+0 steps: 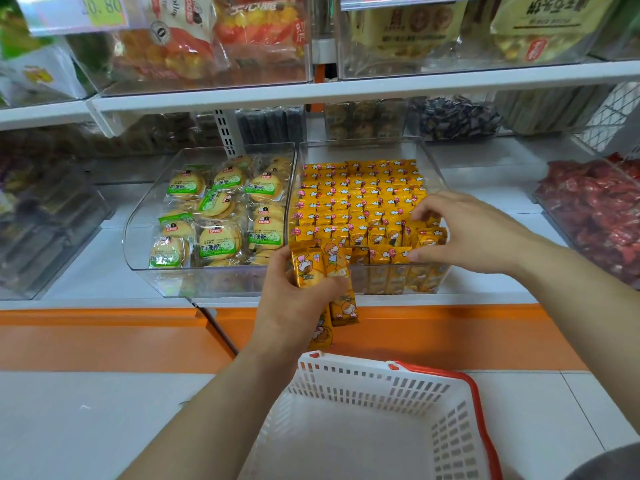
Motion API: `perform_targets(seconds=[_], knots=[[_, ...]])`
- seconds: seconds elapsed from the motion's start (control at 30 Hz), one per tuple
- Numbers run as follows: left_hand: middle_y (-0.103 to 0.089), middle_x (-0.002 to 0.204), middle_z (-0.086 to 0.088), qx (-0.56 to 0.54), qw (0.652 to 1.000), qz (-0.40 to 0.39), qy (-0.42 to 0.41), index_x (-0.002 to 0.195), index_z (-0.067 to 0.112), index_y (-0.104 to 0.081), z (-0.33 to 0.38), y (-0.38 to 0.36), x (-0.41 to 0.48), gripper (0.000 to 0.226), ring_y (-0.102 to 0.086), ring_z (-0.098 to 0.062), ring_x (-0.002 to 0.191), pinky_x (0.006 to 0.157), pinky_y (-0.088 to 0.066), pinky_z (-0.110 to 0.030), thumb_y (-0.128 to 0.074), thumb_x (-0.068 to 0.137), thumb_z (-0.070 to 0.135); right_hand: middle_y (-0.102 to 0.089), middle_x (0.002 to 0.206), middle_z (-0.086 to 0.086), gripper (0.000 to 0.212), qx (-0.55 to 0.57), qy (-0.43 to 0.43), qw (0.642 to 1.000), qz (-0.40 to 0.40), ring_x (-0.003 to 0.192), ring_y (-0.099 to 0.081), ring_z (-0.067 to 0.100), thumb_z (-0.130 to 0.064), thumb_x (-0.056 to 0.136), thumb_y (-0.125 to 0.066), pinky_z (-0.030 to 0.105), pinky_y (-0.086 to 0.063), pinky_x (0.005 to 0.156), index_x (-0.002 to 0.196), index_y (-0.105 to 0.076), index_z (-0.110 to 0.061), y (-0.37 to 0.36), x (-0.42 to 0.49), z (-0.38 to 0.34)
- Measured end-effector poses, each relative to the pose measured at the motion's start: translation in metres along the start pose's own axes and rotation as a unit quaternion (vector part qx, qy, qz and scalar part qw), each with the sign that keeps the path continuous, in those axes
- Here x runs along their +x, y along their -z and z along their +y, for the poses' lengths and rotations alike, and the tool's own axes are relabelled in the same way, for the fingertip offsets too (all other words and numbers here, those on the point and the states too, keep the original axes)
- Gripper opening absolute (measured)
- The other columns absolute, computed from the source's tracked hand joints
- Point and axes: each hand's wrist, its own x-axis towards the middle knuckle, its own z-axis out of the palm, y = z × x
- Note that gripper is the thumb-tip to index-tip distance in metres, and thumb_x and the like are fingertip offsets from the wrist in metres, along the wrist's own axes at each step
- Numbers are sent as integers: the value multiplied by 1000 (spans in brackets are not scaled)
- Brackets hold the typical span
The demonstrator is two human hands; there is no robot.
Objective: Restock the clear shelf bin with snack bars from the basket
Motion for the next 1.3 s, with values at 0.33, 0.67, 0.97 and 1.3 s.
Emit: perform_targets(seconds=[0.33,0.67,0.97,1.3], knots=[[-78,100,2,6,1000,-1,-2,126,33,-55,-3,-3,1,59,-78,-24,87,77,-64,-51,-84,80,11,-68,101,-13,14,-47,-37,998,5,92,-58,15,-38,87,-74,33,-47,77,77,-65,-42,6,-1,-3],[-78,99,2,5,1000,-3,-4,124,36,-55,-6,-7,5,59,-78,-23,85,73,-65,-48,-84,79,12,-68,108,-17,19,-110,20,993,-39,105,-59,15,-40,96,-55,39,-42,90,94,-74,-36,-2,-10,-3],[-77,104,2,-20,1000,-5,6,125,37,-55,-7,-9,5,59,-78,-23,88,75,-65,-49,-85,79,15,-63,126,-20,31,-142,-15,987,-75,126,-47,9,-56,95,-50,47,-12,112,118,-64,-41,-14,-15,-11],[-78,104,-10,-41,998,-43,6,124,27,-61,-4,-10,2,59,-77,-33,91,82,-62,-55,-89,73,17,-64,103,-5,48,438,-66,893,-80,80,-71,11,-36,97,-60,34,-62,71,142,-44,-42,-31,-25,-89]])
